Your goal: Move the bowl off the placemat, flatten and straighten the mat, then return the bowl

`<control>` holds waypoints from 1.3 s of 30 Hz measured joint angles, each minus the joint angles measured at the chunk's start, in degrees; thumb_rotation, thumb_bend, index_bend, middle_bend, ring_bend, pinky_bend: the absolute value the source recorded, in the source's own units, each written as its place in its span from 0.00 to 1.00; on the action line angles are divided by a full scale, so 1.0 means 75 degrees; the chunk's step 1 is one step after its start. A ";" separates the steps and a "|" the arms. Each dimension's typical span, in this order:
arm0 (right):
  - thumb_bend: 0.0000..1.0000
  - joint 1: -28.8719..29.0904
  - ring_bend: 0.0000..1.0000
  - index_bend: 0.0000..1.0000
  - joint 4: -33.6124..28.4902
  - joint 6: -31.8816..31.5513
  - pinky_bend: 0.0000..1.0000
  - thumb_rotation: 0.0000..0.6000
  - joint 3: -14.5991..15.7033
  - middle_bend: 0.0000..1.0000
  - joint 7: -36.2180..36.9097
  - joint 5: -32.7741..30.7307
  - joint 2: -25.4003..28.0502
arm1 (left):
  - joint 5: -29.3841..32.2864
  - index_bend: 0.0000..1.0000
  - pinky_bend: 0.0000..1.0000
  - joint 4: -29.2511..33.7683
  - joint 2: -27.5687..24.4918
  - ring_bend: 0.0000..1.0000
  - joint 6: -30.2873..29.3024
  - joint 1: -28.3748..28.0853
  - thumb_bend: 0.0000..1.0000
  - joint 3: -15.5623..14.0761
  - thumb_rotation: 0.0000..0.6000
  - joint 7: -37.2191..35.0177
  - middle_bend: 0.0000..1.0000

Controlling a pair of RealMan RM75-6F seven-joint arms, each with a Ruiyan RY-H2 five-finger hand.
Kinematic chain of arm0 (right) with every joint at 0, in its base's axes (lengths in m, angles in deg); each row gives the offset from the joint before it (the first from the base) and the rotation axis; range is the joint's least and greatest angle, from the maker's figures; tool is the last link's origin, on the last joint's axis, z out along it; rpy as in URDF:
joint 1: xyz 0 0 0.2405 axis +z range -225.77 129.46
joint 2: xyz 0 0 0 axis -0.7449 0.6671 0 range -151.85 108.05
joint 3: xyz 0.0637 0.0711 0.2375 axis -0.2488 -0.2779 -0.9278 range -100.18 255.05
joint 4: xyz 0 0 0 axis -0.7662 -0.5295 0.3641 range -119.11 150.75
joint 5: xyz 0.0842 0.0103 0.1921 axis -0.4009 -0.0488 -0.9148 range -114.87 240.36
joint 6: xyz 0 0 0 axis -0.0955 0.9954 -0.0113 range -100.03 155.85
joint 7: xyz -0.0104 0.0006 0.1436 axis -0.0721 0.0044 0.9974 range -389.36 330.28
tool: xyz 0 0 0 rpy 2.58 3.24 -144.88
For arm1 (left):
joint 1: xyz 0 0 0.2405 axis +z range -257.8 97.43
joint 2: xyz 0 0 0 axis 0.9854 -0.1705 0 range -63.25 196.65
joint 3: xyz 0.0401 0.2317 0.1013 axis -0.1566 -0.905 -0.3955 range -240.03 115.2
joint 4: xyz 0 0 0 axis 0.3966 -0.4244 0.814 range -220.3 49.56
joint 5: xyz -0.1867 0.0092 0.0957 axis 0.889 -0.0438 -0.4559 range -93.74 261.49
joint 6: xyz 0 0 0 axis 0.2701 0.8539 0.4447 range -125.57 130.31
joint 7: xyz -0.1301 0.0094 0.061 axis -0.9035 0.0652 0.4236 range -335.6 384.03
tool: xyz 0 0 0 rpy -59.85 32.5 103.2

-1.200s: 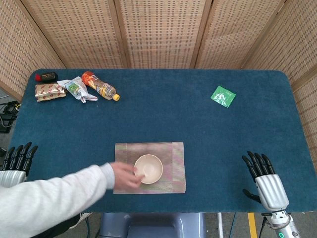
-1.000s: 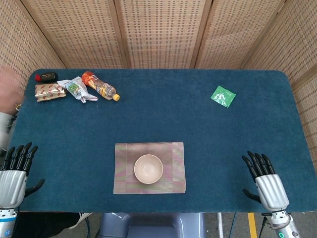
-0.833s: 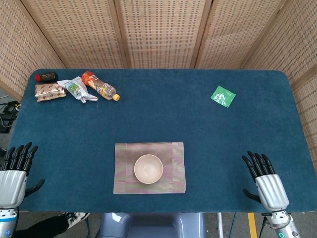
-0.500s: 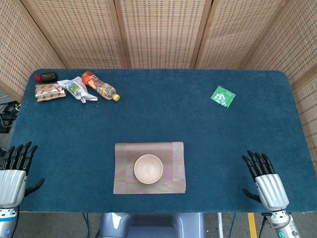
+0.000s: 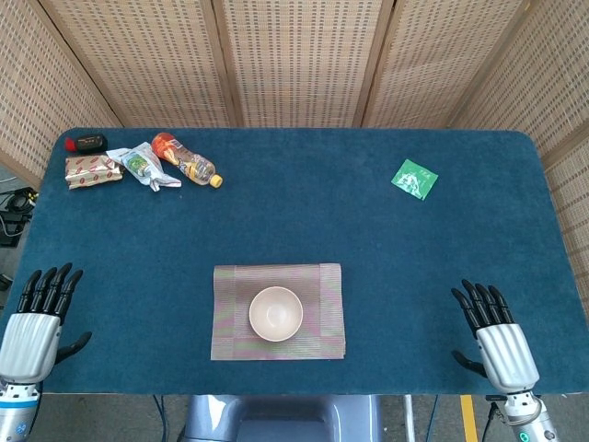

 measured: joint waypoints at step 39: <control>0.18 -0.0011 0.00 0.00 -0.0115 -0.0033 0.00 1.00 -0.0094 0.00 0.0627 -0.0168 0.0292 | 0.0038 0.42 0.00 -0.0046 0.3346 0.00 0.3889 -0.2673 0.17 0.0360 1.00 0.2884 0.00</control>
